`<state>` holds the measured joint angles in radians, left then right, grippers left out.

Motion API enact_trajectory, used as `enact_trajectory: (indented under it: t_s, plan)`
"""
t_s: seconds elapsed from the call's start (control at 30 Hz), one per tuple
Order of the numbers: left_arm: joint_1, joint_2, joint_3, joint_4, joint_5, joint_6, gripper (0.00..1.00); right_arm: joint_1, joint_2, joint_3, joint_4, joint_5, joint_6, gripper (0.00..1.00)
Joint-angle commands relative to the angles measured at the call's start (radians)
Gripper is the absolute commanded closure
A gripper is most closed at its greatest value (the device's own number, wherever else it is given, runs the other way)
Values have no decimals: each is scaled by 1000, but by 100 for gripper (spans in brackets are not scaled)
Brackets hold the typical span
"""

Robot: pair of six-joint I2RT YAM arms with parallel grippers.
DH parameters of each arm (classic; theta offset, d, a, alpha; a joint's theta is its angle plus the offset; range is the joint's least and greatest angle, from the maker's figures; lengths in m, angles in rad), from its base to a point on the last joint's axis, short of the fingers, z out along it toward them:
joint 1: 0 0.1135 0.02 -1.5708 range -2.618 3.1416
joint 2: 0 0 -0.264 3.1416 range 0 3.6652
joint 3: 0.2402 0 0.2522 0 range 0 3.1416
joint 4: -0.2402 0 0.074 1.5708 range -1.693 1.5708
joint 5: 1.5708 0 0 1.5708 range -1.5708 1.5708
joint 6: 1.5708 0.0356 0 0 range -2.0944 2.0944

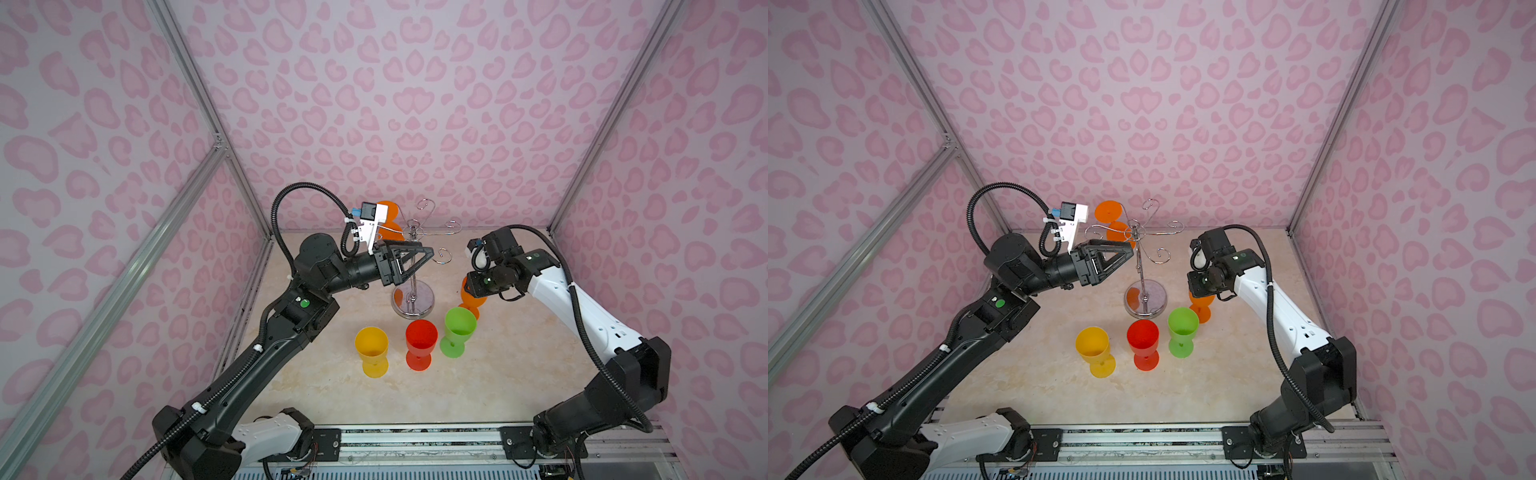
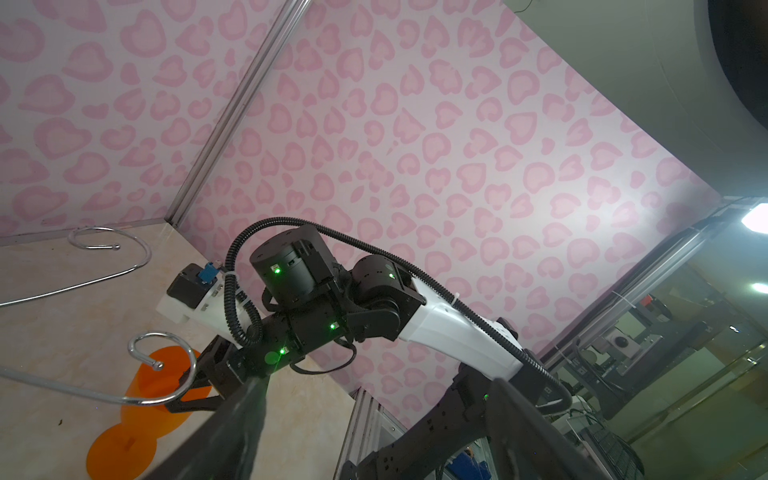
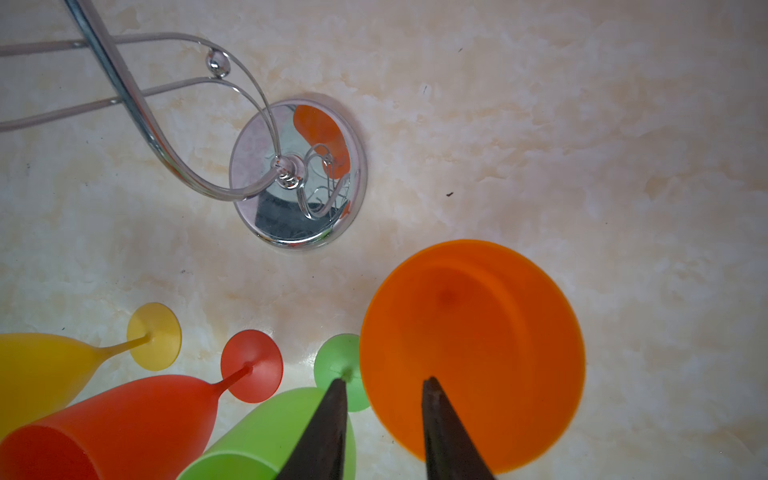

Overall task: Take the wine glass off the wine glass rack
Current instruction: 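Open and withdraw the right gripper while the left gripper moves to the last orange glass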

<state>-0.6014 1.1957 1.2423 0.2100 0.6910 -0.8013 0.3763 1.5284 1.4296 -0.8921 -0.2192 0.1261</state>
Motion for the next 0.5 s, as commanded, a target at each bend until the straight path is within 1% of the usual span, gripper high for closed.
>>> enact_trajectory:
  t_s: [0.0, 0.1, 0.2, 0.27, 0.4, 0.47]
  plan:
    - [3, -14, 0, 3, -18, 14, 14, -7, -21, 7, -8, -22, 14, 64]
    - [11, -27, 2, -14, -52, 18, 14, -20, -58, 9, -17, -29, 13, 63]
    - [45, -45, -1, -53, -80, -3, 14, -51, -119, -6, -5, -55, 20, 62]
    - [86, -54, -8, -54, -81, -36, 14, -82, -182, -41, 42, -118, 41, 62]
    - [188, -63, -38, -38, -67, -124, 16, -164, -335, -157, 204, -263, 117, 61]
    - [234, -67, -50, -39, -66, -152, 17, -211, -376, -175, 224, -334, 141, 60]
